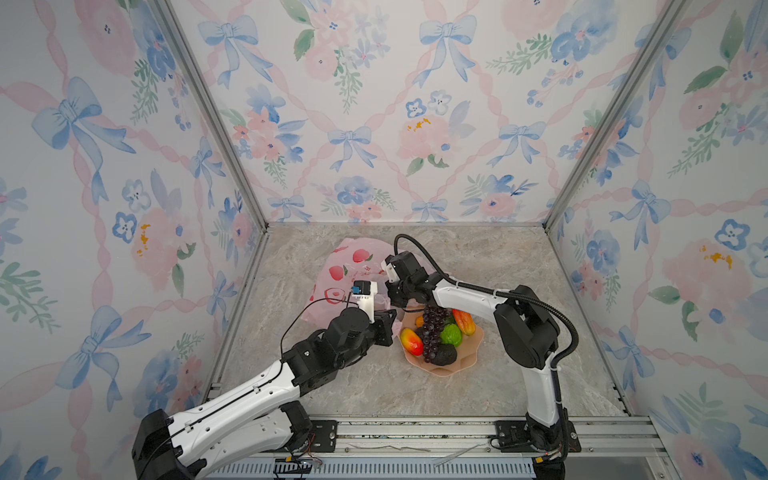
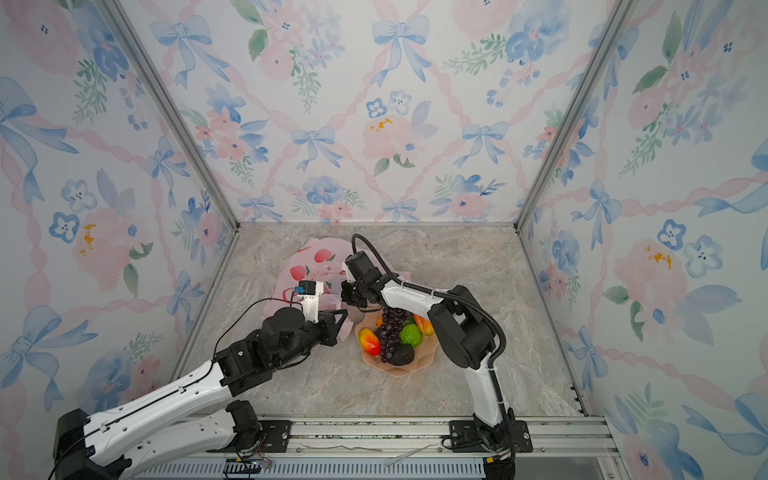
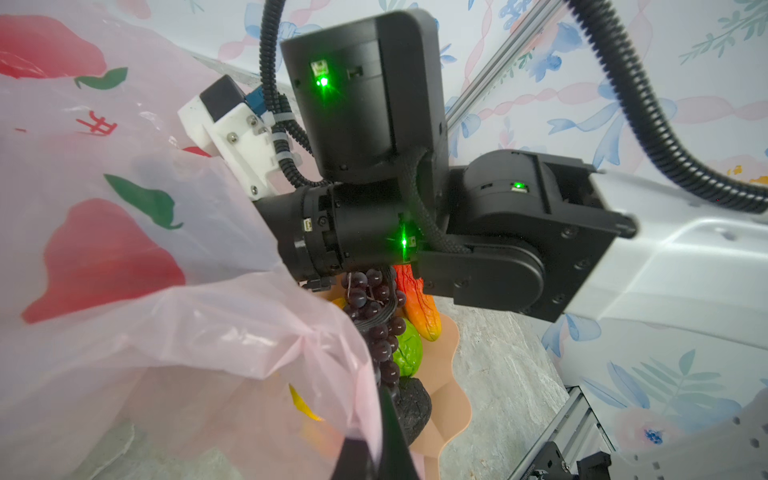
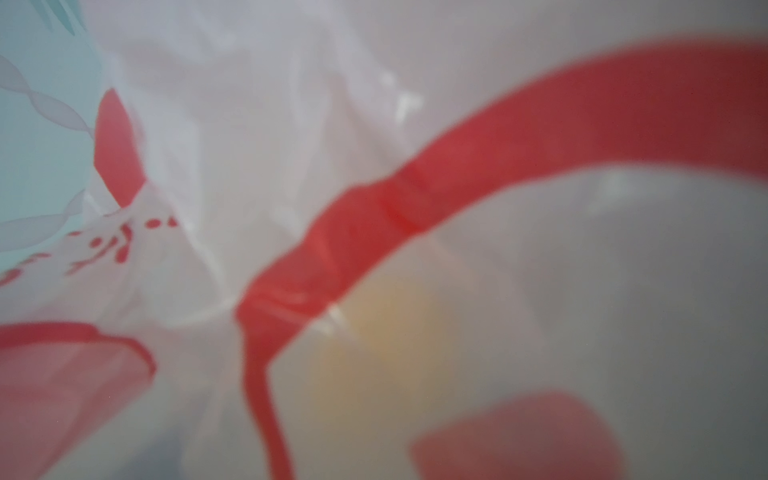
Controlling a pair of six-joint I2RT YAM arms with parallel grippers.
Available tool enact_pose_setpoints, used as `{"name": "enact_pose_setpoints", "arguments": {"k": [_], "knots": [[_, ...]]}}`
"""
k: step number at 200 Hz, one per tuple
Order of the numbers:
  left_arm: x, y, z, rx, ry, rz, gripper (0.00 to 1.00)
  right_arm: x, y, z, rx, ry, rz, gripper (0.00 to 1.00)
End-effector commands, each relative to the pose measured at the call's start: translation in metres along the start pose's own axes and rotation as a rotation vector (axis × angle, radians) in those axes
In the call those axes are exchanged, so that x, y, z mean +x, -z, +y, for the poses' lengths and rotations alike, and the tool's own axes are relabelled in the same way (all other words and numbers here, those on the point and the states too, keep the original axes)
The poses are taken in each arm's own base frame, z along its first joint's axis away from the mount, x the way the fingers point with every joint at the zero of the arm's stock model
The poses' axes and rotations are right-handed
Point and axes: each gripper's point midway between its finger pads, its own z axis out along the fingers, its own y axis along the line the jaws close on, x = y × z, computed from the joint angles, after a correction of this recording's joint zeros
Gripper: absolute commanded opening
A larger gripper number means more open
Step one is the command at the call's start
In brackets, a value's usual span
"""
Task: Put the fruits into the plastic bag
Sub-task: 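Open the right gripper inside the bag to release the yellow fruit, then withdraw the right gripper from the bag back over the fruit bowl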
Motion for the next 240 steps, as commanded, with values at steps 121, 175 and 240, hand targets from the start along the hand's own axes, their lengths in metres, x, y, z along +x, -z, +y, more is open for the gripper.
{"name": "enact_pose_setpoints", "arguments": {"k": [121,175,240], "knots": [[0.002,0.002,0.009,-0.013,0.041,-0.025,0.00,-0.002,0.036,0.012,0.087,0.159,0.036,0.95],[0.003,0.003,0.014,-0.021,0.049,-0.026,0.00,0.011,0.072,0.004,0.212,0.263,0.090,0.95],[0.004,0.003,0.019,-0.025,0.054,-0.028,0.00,0.022,0.132,0.000,0.321,0.370,0.109,0.95]]}}
